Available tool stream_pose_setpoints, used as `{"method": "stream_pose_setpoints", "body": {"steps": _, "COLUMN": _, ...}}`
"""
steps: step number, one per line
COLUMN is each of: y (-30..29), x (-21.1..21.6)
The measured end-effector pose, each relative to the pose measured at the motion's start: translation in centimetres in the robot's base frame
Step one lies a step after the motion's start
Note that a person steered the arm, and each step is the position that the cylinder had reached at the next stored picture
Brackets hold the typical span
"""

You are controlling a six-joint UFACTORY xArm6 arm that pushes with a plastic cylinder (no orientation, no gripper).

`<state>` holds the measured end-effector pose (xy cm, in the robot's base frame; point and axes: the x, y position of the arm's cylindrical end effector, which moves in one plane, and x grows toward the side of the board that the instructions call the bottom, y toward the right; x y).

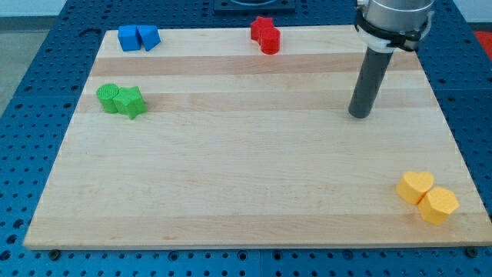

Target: Point your arm closer to yellow hexagon

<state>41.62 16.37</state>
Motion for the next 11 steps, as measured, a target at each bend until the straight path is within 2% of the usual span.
{"method": "stream_pose_setpoints", "body": {"steps": 5, "y": 9.7, "x": 4.6}}
{"method": "stream_pose_setpoints", "body": {"steps": 8, "y": 10.8, "x": 11.5}}
{"method": "stream_pose_setpoints", "body": {"steps": 11, "y": 13.3, "x": 14.0}}
